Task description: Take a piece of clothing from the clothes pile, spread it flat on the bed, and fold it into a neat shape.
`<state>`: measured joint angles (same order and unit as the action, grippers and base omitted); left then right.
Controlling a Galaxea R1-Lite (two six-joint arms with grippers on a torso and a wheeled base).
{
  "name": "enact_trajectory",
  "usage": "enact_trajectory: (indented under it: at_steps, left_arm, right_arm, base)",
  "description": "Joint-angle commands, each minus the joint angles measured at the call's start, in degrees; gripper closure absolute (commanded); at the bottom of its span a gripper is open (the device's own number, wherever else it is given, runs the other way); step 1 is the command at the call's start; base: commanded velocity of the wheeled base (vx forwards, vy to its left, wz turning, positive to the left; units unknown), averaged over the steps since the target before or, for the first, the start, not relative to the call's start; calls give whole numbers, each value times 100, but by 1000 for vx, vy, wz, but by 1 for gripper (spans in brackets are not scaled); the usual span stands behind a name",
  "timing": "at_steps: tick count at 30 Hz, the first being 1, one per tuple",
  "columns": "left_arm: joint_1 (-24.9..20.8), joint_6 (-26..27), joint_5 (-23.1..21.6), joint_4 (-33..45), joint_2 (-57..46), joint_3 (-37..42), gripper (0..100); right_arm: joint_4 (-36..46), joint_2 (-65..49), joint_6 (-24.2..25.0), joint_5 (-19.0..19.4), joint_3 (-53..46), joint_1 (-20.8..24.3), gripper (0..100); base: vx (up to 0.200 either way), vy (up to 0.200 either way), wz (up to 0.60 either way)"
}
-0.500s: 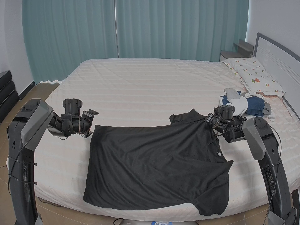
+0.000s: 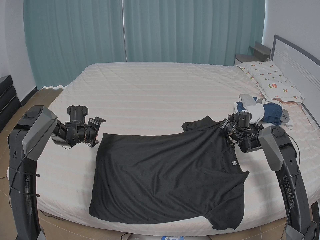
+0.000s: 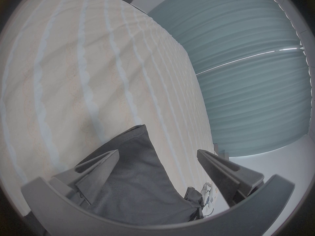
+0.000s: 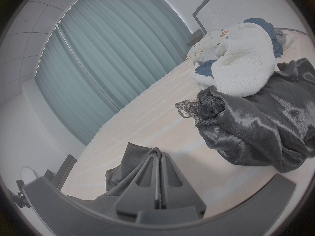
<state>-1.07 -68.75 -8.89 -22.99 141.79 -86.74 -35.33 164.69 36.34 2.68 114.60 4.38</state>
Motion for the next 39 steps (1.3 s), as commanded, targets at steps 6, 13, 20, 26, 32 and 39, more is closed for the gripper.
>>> enact_trajectory:
  at_steps: [6,13,20,26,32,39]
  left_arm:
    - [2,-24,-8,-12,-2,8,0]
    - [2,-24,-8,-12,-20,16,0]
    - [2,-24,-8,-12,-20,25,0]
    - [2,-24,-8,-4,-20,25,0]
    - [2,-24,-8,-4,-11,16,0]
    - [2,-24,-8,-4,-11,25,0]
  right_arm:
    - [70,-43,-22,-13,-1,2,0]
    - [88,-667,-92,171,-852,-104,0]
    - [8,-1018,-444,707,-2030,-271,0]
    - [8,-1080,-505,874,-2293,-306,0]
    - [8,-1089,-531,874,-2408,-332,100]
    - [0,-1133,-531,857,-2478,-482,100]
  base:
    - [0,0,0]
    - [0,0,0]
    - [0,0,0]
    - [0,0,0]
    - [0,0,0]
    - [0,0,0]
